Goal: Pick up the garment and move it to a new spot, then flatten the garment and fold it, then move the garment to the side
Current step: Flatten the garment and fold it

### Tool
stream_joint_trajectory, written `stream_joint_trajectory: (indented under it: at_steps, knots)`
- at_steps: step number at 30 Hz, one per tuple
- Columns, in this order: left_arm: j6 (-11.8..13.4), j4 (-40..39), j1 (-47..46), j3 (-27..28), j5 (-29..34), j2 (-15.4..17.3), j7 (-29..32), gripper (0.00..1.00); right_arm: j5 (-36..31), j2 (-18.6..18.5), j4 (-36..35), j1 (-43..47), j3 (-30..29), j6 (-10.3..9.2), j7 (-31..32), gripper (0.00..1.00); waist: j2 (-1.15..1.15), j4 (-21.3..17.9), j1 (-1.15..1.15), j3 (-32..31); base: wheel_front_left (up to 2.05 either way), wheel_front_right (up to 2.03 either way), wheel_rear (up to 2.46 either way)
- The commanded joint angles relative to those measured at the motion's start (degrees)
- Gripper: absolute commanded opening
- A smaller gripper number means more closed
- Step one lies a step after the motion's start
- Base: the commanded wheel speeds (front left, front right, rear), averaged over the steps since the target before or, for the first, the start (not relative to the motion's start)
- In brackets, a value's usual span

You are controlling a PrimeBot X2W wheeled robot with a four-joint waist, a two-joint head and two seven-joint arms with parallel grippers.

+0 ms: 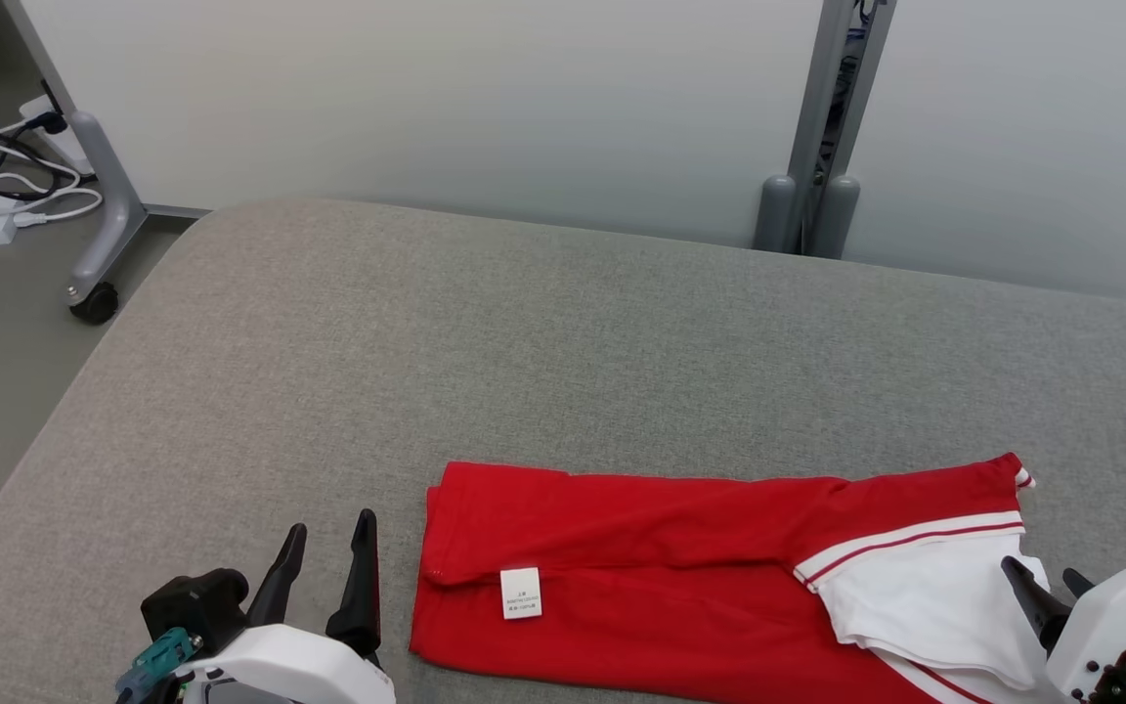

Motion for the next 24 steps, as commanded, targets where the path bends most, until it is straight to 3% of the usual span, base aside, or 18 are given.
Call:
stream_joint_trajectory:
  at_steps: [1, 10, 14, 15, 16, 17, 18, 20, 21, 24]
  knots:
    - [0.2, -0.1, 0.1, 0.3, -0.3, 0.2, -0.3, 1.0, -1.2, 0.2, 1.3, -1.0, -0.7, 0.02, 0.1, 1.0, 0.0, 0.7, 0.0, 0.5, 0.0, 0.0, 0.0]
    - [0.1, -0.2, -0.5, 0.6, -0.7, 0.1, -0.9, 1.0, -2.4, 3.3, 7.4, -3.4, -2.4, 0.02, 3.1, 1.0, 0.0, 2.1, 0.0, 1.7, 0.0, 0.0, 0.0]
    - [0.1, 0.1, -0.6, 0.8, -0.6, 0.0, -1.0, 1.0, -2.5, 3.8, 6.9, -3.3, 0.1, 0.04, 4.9, 1.0, 0.0, 2.1, 0.0, 2.1, 0.0, 0.0, 0.0]
    - [0.2, 0.2, -0.6, 0.8, -0.6, 0.0, -1.1, 1.0, -2.8, 3.7, 6.5, -3.3, 1.0, 0.05, 4.9, 0.79, 0.0, 2.0, 0.0, 2.2, 0.0, 0.0, 0.0]
    - [0.2, 0.2, -0.7, 0.8, -0.6, 0.0, -1.1, 1.0, -3.1, 3.7, 6.2, -3.3, 1.9, 0.08, 4.8, 0.47, 0.0, 2.0, 0.0, 2.3, 0.0, 0.0, 0.0]
    - [0.2, 0.2, -0.7, 0.8, -0.7, 0.0, -1.2, 1.0, -3.3, 3.7, 6.0, -3.3, 2.7, 0.08, 4.7, 0.37, 0.0, 1.9, 0.0, 2.3, 0.0, 0.0, 0.0]
    - [0.2, 0.2, -0.7, 0.8, -0.7, 0.0, -1.2, 1.0, -3.3, 3.7, 6.0, -3.3, 2.7, 0.08, 4.7, 0.37, 0.0, 1.9, 0.0, 2.3, 0.0, 0.0, 0.0]
    - [0.2, 0.3, -0.7, 0.8, -0.7, -0.1, -1.3, 1.0, -4.1, 3.3, 5.6, -3.5, 4.0, 0.07, 3.8, 0.05, 0.0, 1.7, 0.0, 2.4, 0.0, 0.0, 0.0]
    - [0.2, 0.3, -0.7, 0.8, -0.7, -0.1, -1.4, 1.0, -4.6, 2.8, 5.6, -3.7, 4.3, 0.06, 3.3, 0.0, 0.0, 1.6, 0.0, 2.5, 0.0, 0.0, 0.0]
    - [0.2, 0.4, -0.7, 0.8, -0.8, -0.2, -1.5, 1.0, -4.9, 2.2, 5.8, -4.9, 4.7, 0.01, 1.8, 0.0, 0.0, 1.0, 0.0, 2.6, 0.0, 0.0, 0.0]
